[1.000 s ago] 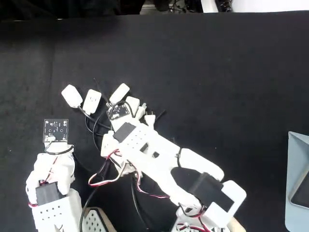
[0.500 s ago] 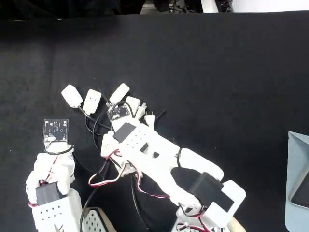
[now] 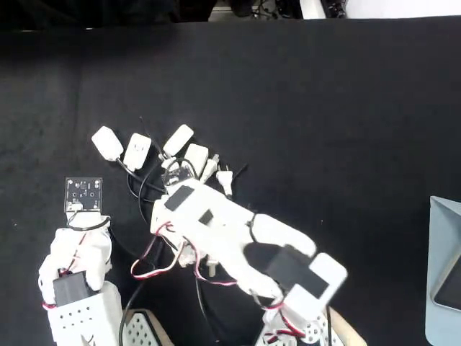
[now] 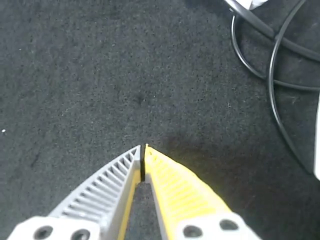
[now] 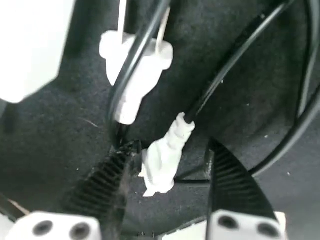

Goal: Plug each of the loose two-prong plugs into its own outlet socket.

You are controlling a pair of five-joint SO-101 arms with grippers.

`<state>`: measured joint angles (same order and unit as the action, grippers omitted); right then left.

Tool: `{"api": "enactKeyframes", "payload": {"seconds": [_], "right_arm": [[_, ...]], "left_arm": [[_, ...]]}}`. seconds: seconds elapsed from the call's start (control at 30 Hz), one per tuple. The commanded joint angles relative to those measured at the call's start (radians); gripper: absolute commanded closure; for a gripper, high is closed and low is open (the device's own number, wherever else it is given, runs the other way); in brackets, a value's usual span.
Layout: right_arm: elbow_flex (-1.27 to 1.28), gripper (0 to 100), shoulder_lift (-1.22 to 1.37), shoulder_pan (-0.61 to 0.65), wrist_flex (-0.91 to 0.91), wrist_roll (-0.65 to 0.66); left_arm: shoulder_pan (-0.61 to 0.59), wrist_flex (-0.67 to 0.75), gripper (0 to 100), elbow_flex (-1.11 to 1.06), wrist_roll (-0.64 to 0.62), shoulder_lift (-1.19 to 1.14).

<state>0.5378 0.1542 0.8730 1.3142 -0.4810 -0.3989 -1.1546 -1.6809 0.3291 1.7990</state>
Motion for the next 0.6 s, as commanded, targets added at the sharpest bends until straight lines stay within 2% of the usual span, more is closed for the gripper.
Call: {"api": "enactKeyframes", "payload": {"seconds": [0.0, 0.1, 0.17, 0.27, 0.37, 0.57], "right_arm": [[-0.073, 79.0, -0.005, 0.015, 0.083, -0.003], [-0.084, 82.7, -0.012, 0.015, 0.103, 0.000], [-0.084, 89.3, -0.012, 0.015, 0.097, 0.012], [-0.084, 99.1, -0.005, 0.014, 0.075, 0.101], [-0.077, 98.6, -0.004, 0.014, 0.077, 0.146], [-0.077, 98.7, -0.010, 0.014, 0.078, 0.146]], "left_arm": [[-0.008, 0.023, 97, -0.019, 0.003, 0.005], [-0.008, 0.023, 97, -0.019, 0.003, 0.005], [-0.008, 0.023, 97, -0.019, 0.003, 0.005], [-0.008, 0.023, 97, -0.019, 0.003, 0.005], [-0.008, 0.023, 97, -0.019, 0.003, 0.005], [-0.008, 0.023, 97, -0.019, 0.003, 0.005]]}}
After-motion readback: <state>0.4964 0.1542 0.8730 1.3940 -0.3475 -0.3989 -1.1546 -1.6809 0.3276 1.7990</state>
